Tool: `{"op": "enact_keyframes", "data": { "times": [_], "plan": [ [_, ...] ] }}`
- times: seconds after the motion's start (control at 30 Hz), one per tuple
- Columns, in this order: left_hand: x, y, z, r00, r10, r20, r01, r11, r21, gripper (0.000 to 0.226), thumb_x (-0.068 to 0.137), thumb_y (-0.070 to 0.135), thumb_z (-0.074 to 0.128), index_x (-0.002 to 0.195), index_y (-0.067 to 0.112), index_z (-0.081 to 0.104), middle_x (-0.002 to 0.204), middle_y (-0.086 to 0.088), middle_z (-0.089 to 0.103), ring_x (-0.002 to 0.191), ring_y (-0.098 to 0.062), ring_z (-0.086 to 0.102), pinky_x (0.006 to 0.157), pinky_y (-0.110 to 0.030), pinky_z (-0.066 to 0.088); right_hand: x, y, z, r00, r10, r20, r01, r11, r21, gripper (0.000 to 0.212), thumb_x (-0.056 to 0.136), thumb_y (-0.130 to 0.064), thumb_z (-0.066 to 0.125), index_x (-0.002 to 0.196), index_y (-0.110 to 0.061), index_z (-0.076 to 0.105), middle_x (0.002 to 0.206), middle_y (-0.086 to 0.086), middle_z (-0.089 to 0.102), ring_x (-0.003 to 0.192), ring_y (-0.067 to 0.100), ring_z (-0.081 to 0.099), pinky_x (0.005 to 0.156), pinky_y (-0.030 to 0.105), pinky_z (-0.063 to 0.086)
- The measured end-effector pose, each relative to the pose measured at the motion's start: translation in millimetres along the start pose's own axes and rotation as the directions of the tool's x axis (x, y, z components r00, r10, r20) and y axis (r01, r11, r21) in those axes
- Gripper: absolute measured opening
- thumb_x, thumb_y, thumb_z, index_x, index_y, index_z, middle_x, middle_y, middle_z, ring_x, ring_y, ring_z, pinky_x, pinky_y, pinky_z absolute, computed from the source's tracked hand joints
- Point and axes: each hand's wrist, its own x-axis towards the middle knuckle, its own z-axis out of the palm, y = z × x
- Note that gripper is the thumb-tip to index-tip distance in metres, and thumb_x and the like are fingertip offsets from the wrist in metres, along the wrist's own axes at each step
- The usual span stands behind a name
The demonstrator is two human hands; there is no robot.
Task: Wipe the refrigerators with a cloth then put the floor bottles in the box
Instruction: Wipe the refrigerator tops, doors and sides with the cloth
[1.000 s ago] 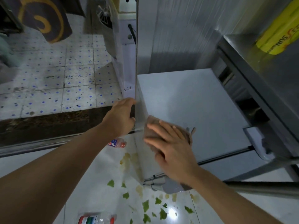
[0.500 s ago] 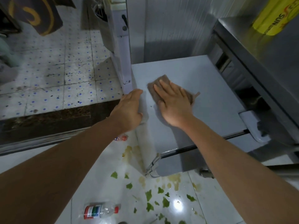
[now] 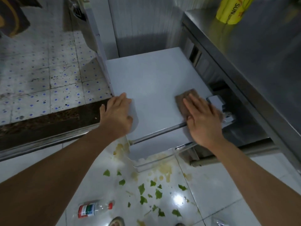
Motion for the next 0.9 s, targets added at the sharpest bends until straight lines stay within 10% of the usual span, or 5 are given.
{"op": "enact_keyframes", "data": {
  "times": [0.17,0.37,0.9],
  "plan": [
    [-6.9,8.8,-1.7,0.999,0.033,-0.028,-0.032,0.999,0.030,0.059,0.083,0.017,0.057,0.138,0.024,0.039,0.154,0.005,0.023,0.136,-0.024,0.022,0.111,-0.044,0.020,-4.1,-13.1,6.8,0.983,0.182,-0.026,-0.182,0.983,0.003,0.059,0.094,-0.031,0.037,0.150,-0.020,0.024,0.159,0.005,0.017,0.146,0.028,0.015,0.117,0.049,0.013],
    [-24.9,38.3,9.6,0.986,0.152,-0.073,-0.150,0.988,0.022,0.060,0.081,0.010,0.056,0.138,0.022,0.042,0.152,0.002,0.029,0.131,-0.025,0.026,0.104,-0.035,0.019,-59.5,-66.9,19.9,0.984,-0.128,-0.122,0.148,0.975,0.168,0.059,0.084,-0.025,0.037,0.143,-0.014,0.042,0.152,0.005,0.034,0.143,0.029,0.026,0.115,0.048,0.025],
    [-47.4,73.3,31.3,0.973,-0.107,-0.203,0.100,0.994,-0.045,0.059,0.081,0.000,0.049,0.133,0.030,0.049,0.148,0.009,0.033,0.128,-0.023,0.025,0.105,-0.040,0.022,10.1,47.4,-8.2,0.996,-0.060,0.065,0.065,0.995,-0.078,0.078,0.089,-0.029,0.055,0.152,-0.016,0.010,0.160,0.005,-0.001,0.147,0.030,0.000,0.118,0.044,0.008]
  ]
}}
